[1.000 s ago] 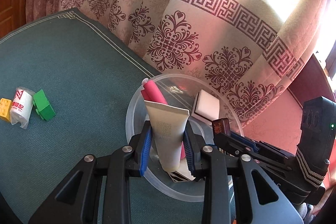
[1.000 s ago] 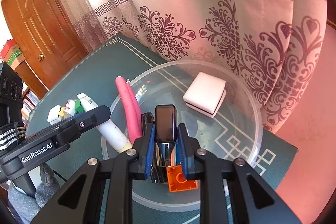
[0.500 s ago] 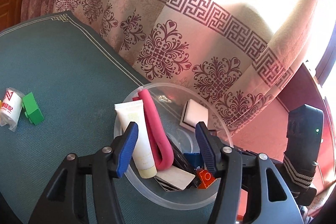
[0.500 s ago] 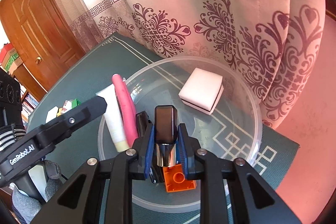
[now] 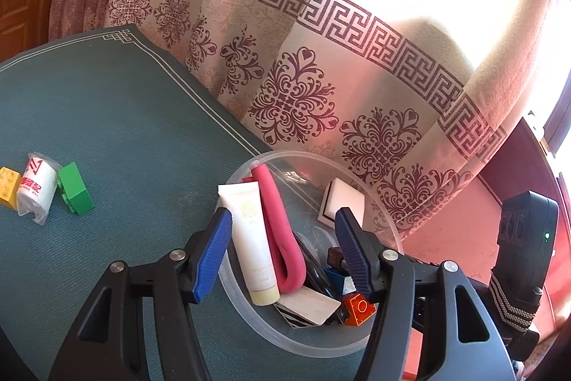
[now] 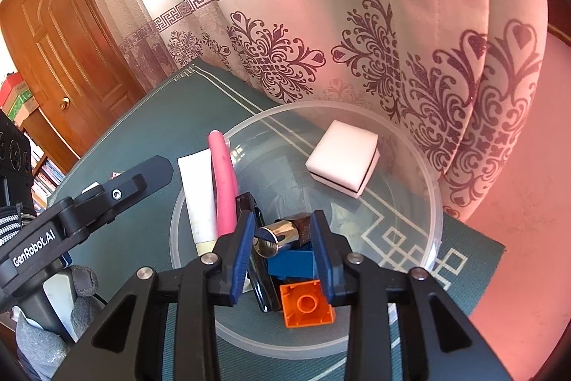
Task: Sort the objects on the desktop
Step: 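Withdraw both open tools from the bowl toward the remaining items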
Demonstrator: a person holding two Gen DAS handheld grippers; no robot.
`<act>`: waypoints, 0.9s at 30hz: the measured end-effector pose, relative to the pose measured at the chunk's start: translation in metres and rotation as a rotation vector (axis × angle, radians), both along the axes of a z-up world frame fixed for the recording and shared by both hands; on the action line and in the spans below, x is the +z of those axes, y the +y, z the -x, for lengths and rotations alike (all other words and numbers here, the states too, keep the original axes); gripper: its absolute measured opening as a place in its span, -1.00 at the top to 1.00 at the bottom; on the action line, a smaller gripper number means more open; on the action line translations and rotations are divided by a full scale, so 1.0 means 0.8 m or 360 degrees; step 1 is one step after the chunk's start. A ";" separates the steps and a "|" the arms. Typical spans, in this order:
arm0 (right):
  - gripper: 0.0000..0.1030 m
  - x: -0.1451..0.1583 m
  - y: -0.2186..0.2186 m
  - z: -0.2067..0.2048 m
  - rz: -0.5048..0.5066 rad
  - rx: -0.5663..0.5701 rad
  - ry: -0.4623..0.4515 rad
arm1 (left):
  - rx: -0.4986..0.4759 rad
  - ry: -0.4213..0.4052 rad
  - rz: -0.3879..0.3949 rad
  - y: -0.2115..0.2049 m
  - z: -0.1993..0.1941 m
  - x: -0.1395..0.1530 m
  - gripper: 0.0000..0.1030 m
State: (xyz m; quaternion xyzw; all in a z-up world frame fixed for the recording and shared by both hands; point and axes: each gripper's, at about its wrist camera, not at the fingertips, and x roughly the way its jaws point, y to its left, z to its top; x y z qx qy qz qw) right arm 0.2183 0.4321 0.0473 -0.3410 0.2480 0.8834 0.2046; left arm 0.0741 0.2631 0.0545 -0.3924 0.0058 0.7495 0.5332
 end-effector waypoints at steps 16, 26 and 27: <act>-0.19 0.016 -0.019 0.002 -0.0083 0.0016 0.0051 | 0.0130 0.0060 0.0000 -0.018 0.014 0.015 -0.33; -0.19 0.016 -0.044 0.019 -0.0095 0.0099 0.0055 | 0.0342 0.0208 0.0080 -0.036 0.037 0.023 -0.33; -0.19 0.016 -0.046 0.021 -0.0095 0.0106 0.0058 | 0.0356 0.0217 0.0081 -0.038 0.038 0.023 -0.33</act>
